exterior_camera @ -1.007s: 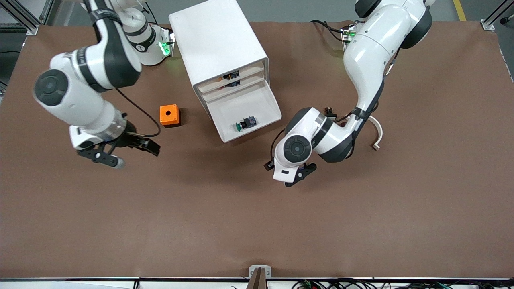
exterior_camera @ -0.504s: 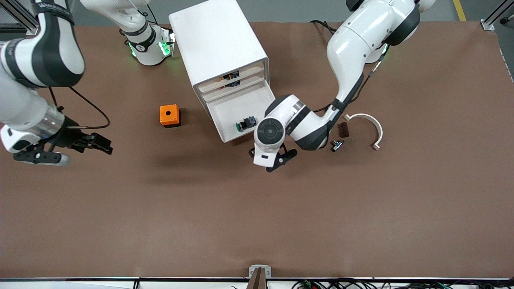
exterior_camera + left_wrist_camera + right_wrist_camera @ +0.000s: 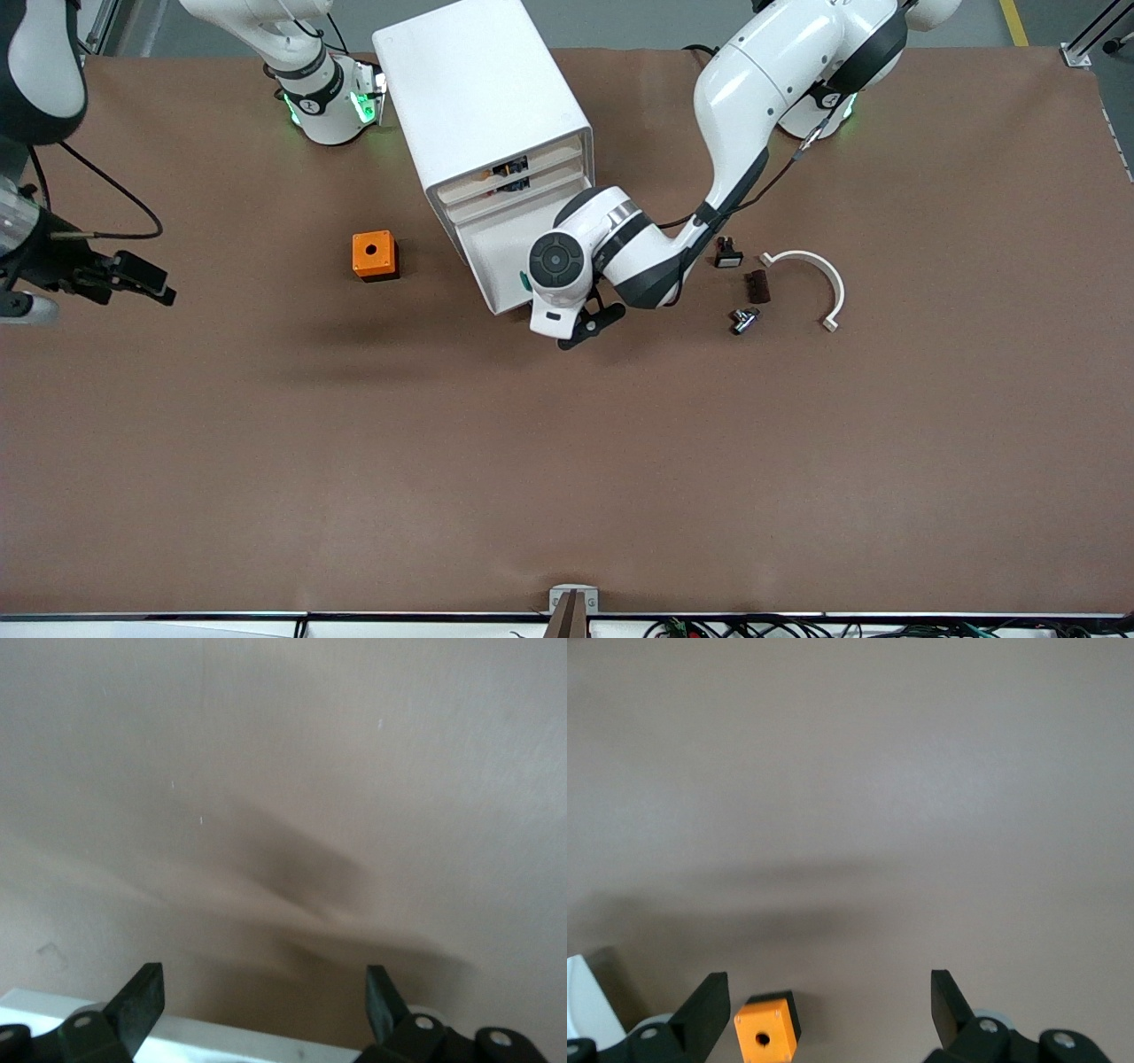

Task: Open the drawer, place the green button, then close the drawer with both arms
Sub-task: 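Push the drawer shut into the cabinet with the left gripper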

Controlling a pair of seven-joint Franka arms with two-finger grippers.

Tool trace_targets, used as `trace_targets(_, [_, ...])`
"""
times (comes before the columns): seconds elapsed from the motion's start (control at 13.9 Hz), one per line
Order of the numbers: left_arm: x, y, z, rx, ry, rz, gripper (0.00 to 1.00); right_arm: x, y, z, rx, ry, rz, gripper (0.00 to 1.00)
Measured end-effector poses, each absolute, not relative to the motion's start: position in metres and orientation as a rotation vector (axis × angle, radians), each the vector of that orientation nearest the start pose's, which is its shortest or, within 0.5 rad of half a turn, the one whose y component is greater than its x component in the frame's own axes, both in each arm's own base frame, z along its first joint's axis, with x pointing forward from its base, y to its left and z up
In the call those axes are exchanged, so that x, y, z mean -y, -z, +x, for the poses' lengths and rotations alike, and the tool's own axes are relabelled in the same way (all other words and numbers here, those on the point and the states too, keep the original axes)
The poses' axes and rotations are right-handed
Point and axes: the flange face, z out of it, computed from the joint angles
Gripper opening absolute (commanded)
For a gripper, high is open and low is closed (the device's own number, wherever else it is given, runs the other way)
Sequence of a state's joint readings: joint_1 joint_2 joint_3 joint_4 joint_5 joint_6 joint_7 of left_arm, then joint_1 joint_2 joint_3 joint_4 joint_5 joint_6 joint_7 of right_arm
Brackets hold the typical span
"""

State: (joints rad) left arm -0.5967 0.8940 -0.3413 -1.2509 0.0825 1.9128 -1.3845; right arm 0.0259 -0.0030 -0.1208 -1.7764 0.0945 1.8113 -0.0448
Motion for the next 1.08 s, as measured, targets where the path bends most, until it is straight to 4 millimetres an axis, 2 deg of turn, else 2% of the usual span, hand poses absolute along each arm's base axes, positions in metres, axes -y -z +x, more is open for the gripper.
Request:
trace_targets(0.29, [0.563, -0.226, 0.460, 0.701, -0.444, -2.941, 1.00, 0.055, -0.580, 0.544, -0.120, 0.045, -3.050, 1.00])
trace_targets(0.65, [0.577, -0.229, 0.441, 0.665, -0.495, -2.963, 1.00, 0.070, -0.604, 0.543, -0.159, 0.094, -3.051, 1.00])
trace_targets(0.86, [0.587, -0.229, 0.422, 0.623, -0.582, -2.974, 1.00, 0.069, -0.623, 0.545, -0.153, 0.151, -3.052, 1.00])
trace_targets(1.08, [0.593, -0.230, 0.413, 0.612, -0.668, -2.992, 1.00, 0.067, -0.645, 0.540, -0.143, 0.143, -3.052, 1.00])
